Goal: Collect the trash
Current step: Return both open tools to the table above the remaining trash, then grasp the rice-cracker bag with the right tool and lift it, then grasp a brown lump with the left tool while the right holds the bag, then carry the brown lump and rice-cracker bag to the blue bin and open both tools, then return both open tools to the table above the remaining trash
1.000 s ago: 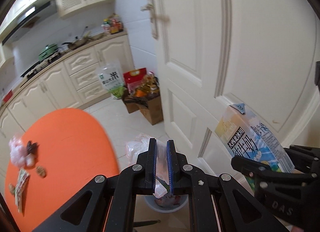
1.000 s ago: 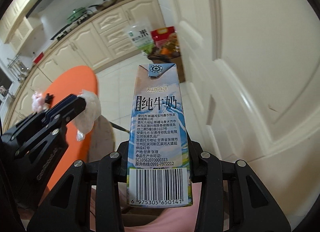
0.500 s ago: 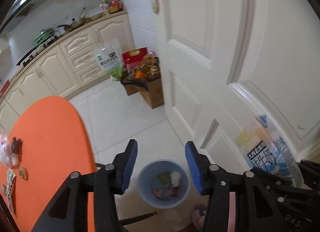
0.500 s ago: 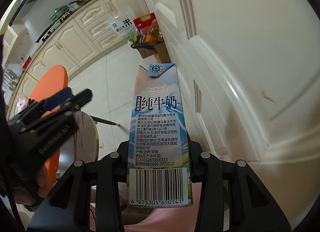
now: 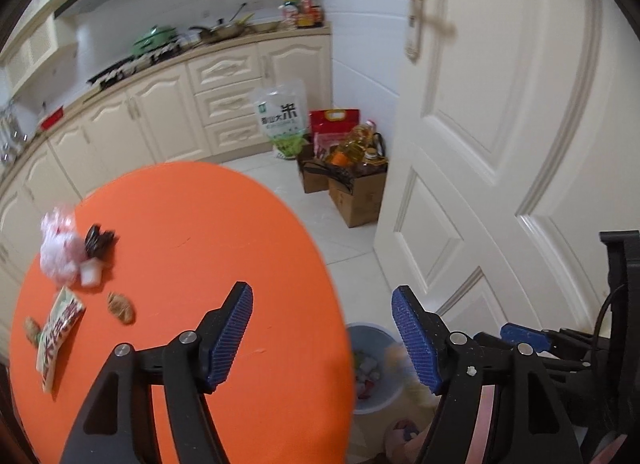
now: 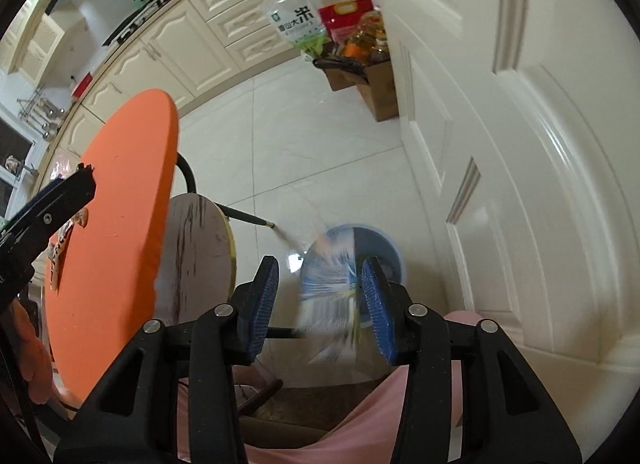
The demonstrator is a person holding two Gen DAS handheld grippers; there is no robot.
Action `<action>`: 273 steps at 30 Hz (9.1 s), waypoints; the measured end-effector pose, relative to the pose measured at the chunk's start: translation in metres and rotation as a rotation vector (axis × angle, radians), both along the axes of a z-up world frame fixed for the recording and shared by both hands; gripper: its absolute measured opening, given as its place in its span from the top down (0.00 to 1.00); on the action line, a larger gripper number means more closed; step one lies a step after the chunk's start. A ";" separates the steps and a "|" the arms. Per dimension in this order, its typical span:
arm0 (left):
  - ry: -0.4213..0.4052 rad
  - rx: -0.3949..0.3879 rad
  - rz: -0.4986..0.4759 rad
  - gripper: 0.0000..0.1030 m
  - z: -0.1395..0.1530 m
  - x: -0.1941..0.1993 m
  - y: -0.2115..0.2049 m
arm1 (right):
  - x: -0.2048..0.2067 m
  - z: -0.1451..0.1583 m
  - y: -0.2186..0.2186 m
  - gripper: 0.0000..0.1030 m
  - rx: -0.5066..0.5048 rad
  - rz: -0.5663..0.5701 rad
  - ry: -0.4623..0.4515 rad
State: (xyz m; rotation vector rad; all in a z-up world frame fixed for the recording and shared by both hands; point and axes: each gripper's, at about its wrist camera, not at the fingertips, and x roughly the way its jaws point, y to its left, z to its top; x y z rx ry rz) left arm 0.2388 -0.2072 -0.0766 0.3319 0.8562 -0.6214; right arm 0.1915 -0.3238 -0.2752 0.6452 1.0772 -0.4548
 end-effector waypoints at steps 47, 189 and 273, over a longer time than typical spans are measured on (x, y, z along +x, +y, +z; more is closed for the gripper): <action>0.081 -0.078 0.464 0.22 0.024 0.064 0.399 | 0.268 -0.028 0.312 0.72 0.445 0.375 -0.100; 0.057 -0.015 0.303 0.72 0.061 0.025 0.296 | 0.131 0.082 0.203 0.86 -0.163 0.301 -0.088; 0.200 0.082 0.001 0.56 -0.003 0.030 0.006 | 0.025 0.046 0.036 0.71 -0.102 0.027 -0.016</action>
